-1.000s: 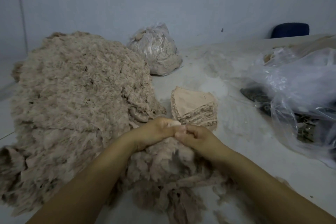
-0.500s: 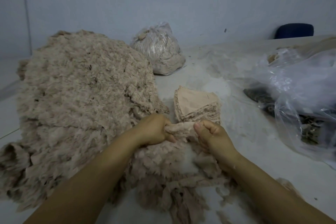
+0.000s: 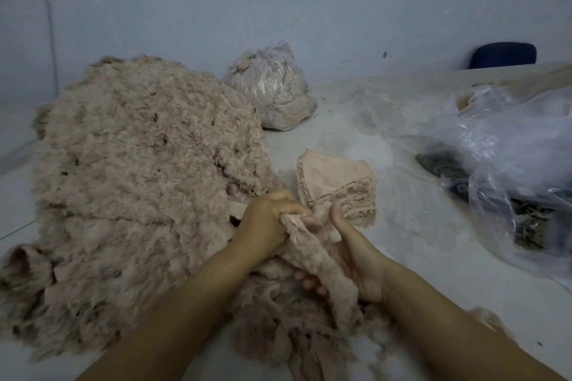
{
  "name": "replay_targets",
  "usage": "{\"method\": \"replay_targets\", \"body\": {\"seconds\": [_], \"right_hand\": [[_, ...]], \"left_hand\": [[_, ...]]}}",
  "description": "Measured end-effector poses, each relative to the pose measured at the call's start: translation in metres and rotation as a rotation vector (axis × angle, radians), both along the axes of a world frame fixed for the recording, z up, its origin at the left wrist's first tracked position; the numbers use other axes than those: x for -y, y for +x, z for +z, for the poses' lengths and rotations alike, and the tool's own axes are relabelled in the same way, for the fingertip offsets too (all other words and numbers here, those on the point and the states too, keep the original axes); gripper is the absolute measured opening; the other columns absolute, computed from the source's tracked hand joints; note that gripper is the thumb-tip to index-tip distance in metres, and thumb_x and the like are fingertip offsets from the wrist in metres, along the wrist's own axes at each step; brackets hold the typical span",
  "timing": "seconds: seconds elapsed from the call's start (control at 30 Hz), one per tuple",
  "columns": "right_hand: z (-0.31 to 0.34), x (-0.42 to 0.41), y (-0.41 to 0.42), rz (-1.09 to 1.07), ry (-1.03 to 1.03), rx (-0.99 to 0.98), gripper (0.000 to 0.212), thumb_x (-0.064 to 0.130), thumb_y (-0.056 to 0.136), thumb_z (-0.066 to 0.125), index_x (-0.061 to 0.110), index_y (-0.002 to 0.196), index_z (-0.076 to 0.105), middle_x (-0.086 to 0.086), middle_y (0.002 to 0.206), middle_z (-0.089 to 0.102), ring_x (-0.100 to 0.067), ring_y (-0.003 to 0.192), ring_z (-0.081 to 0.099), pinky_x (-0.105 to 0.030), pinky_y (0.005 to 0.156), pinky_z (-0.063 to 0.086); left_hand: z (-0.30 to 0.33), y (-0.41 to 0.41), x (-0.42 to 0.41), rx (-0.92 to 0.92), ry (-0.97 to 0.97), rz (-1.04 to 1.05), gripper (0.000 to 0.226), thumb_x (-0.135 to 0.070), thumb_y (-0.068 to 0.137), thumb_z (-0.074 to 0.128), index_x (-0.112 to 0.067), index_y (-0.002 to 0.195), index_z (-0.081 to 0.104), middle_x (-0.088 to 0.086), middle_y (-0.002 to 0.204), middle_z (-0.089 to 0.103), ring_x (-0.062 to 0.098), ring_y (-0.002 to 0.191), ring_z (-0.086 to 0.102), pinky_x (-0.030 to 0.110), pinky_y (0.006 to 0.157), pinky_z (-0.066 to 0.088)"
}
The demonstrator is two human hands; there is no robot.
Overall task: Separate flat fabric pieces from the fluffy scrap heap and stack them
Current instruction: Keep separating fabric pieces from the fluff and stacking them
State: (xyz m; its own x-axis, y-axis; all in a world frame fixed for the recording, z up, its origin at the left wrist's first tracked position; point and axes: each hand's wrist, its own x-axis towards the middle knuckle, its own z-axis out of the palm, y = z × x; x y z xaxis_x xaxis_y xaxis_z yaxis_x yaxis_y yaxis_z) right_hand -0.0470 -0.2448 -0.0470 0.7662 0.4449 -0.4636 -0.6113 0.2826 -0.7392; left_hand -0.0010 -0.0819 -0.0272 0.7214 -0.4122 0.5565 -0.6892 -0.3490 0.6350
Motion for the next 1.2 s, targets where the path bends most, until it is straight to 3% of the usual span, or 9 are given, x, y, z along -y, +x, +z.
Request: {"method": "replay_targets", "body": {"seconds": [0.07,0.17,0.3,0.5,0.7,0.83,0.93,1.03,1.2], "right_hand": [[0.0,-0.009,0.006,-0.119,0.01,-0.03,0.065,0.051,0.095,0.044,-0.002,0.132,0.052,-0.02,0.11,0.053,-0.033,0.096,0.051,-0.04,0.083,0.05],[0.003,-0.012,0.015,-0.405,-0.046,0.002,0.026,0.009,0.097,0.045,-0.002,0.12,0.054,-0.021,0.094,0.058,-0.033,0.084,0.057,-0.039,0.067,0.056],[0.006,0.009,0.019,-0.797,0.032,0.057,0.018,0.014,0.103,0.038,0.006,0.107,0.054,-0.014,0.092,0.065,-0.025,0.077,0.065,-0.035,0.055,0.059],[-0.001,0.014,0.011,-0.878,0.193,0.23,0.024,0.02,0.103,0.039,0.005,0.11,0.055,-0.011,0.094,0.067,-0.014,0.069,0.072,-0.028,0.057,0.058],[0.013,0.032,0.008,-1.081,0.395,0.274,0.022,0.017,0.103,0.039,0.007,0.092,0.055,-0.004,0.069,0.072,-0.008,0.063,0.07,-0.023,0.054,0.056],[0.016,0.027,0.006,-0.934,0.418,0.278,0.027,0.021,0.102,0.038,0.004,0.102,0.059,-0.009,0.088,0.074,-0.014,0.079,0.072,-0.031,0.071,0.06],[0.026,0.023,0.006,-0.83,0.454,0.308,0.036,0.028,0.102,0.038,0.004,0.116,0.06,-0.014,0.11,0.07,-0.022,0.101,0.068,-0.041,0.089,0.055],[0.034,0.017,0.007,-0.753,0.435,0.326,0.047,0.035,0.1,0.039,0.0,0.127,0.055,-0.018,0.125,0.063,-0.03,0.118,0.058,-0.043,0.101,0.045],[0.033,0.009,0.005,-0.659,0.444,0.386,0.048,0.031,0.088,0.049,-0.002,0.122,0.057,-0.021,0.12,0.064,-0.032,0.112,0.062,-0.041,0.089,0.054]], "left_hand": [[-0.008,-0.013,0.004,0.086,0.033,-0.016,0.018,-0.021,0.07,0.076,-0.011,0.085,0.078,-0.006,0.07,0.057,0.002,0.067,0.052,0.02,0.058,0.042],[-0.016,-0.025,-0.001,0.217,0.103,0.048,0.017,-0.022,0.071,0.075,-0.012,0.084,0.078,0.007,0.073,0.058,0.015,0.068,0.054,0.028,0.053,0.047],[-0.02,-0.028,-0.037,0.093,0.13,0.022,0.019,-0.012,0.076,0.072,-0.027,0.089,0.074,0.01,0.064,0.057,0.018,0.059,0.055,0.032,0.049,0.045],[-0.021,-0.025,-0.061,-0.367,0.844,-0.11,0.018,-0.022,0.085,0.063,-0.011,0.071,0.067,-0.003,0.075,0.064,0.0,0.066,0.051,0.02,0.07,0.042],[-0.013,-0.02,-0.07,-0.59,0.885,-0.087,0.032,-0.029,0.082,0.069,-0.026,0.055,0.051,-0.016,0.061,0.05,0.0,0.061,0.047,0.02,0.064,0.042],[0.02,-0.014,-0.068,-0.767,0.969,-0.409,0.035,-0.02,0.076,0.079,-0.02,0.109,0.067,-0.012,0.108,0.065,0.003,0.1,0.061,0.026,0.09,0.05],[0.046,-0.008,-0.065,-0.999,0.489,-0.615,0.051,-0.002,0.08,0.069,-0.015,0.128,0.055,0.003,0.128,0.06,0.012,0.119,0.056,0.024,0.096,0.047],[0.046,-0.003,-0.036,-0.844,-0.139,-0.316,0.025,-0.024,0.081,0.067,-0.01,0.101,0.069,0.009,0.103,0.07,0.023,0.098,0.065,0.024,0.082,0.054],[0.024,0.006,0.011,-0.967,0.008,-0.171,0.047,-0.054,0.075,0.056,-0.017,0.098,0.071,-0.001,0.1,0.071,0.01,0.092,0.066,0.021,0.082,0.049]]}}
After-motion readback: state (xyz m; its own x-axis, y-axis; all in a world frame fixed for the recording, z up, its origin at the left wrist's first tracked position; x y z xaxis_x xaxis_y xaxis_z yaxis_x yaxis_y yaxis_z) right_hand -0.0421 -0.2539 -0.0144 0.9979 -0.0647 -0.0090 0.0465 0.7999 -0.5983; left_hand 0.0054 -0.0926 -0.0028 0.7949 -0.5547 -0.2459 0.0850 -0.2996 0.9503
